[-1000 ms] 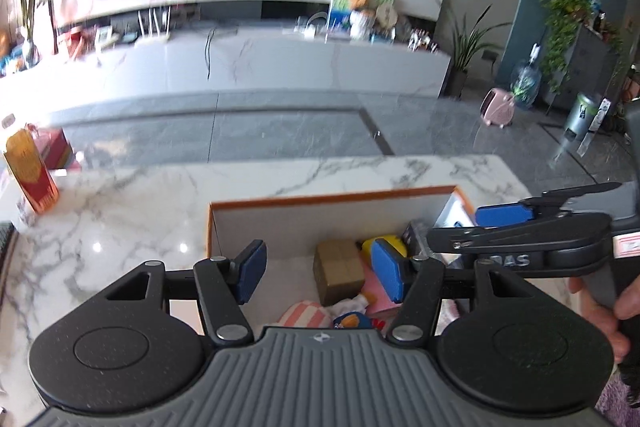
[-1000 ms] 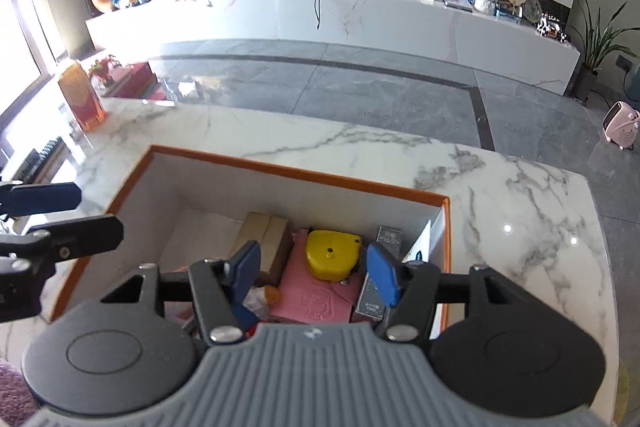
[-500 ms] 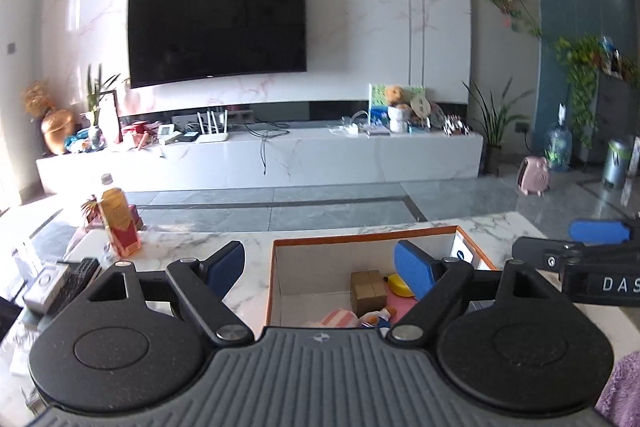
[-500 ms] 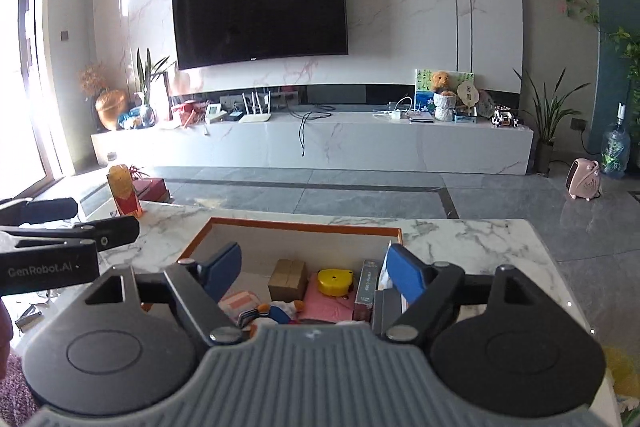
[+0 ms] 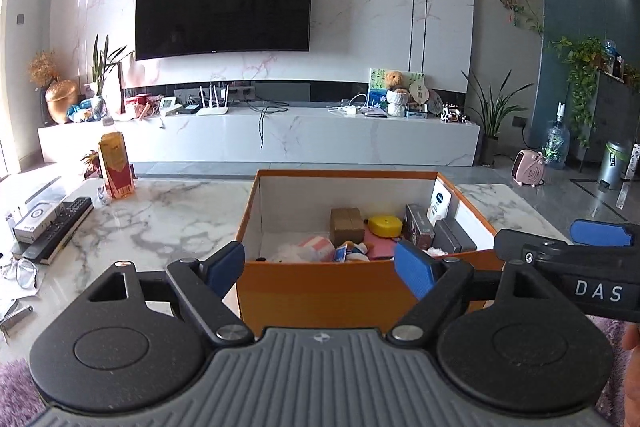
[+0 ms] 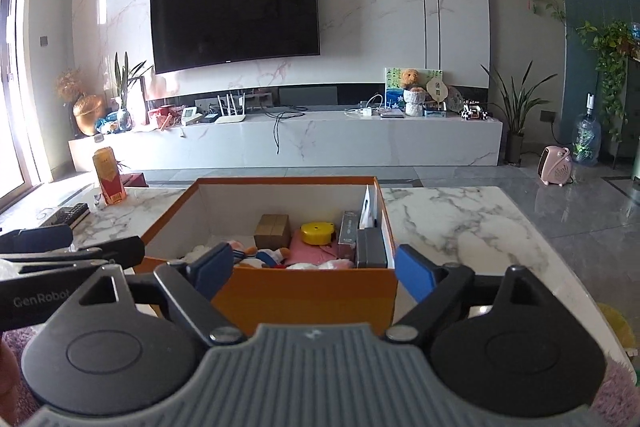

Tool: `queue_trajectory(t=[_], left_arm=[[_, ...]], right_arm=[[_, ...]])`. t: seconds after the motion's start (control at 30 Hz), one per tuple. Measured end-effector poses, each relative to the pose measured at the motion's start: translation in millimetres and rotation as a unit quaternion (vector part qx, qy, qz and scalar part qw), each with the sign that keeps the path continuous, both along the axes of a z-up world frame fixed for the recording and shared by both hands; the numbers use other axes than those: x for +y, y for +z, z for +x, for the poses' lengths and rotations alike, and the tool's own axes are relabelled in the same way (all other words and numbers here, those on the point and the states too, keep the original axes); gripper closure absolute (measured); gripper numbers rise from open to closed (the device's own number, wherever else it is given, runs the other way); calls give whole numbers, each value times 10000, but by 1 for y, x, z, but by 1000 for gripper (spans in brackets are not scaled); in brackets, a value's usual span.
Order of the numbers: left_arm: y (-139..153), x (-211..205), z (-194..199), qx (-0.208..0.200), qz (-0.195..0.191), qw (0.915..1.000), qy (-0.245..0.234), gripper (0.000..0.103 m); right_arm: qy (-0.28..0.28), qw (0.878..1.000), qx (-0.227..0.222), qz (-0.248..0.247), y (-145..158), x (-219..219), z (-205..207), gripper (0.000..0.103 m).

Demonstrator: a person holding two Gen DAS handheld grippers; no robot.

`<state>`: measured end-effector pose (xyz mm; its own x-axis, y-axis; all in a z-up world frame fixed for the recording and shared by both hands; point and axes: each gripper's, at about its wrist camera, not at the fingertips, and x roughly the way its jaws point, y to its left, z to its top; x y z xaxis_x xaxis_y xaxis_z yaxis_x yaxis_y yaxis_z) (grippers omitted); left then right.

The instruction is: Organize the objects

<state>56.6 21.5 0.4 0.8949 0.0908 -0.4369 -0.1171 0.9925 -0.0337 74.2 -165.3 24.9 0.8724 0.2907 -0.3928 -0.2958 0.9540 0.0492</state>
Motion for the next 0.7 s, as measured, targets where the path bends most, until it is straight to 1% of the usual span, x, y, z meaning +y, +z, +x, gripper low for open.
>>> queue_trajectory(t=[0.17, 0.27, 0.33, 0.5, 0.7], left_arm=[[-20, -3, 5, 392, -83, 9992, 17, 6], [-29, -9, 10, 531, 134, 9985, 45, 6], [-34, -12, 12, 613, 264, 9978, 48, 6], [-48, -21, 18, 831, 371, 9958, 23, 6], [-51, -23, 21, 917, 430, 9949, -37, 6]], right_arm=[[-102, 9999, -20, -51, -17, -11, 6, 11], [-104, 9999, 32, -119, -31, -16, 12, 11], [-79, 9998, 155, -102, -38, -18, 17, 11], [-79, 9992, 388, 72, -48, -22, 29, 11], [-84, 9985, 528, 95, -52, -22, 34, 11]])
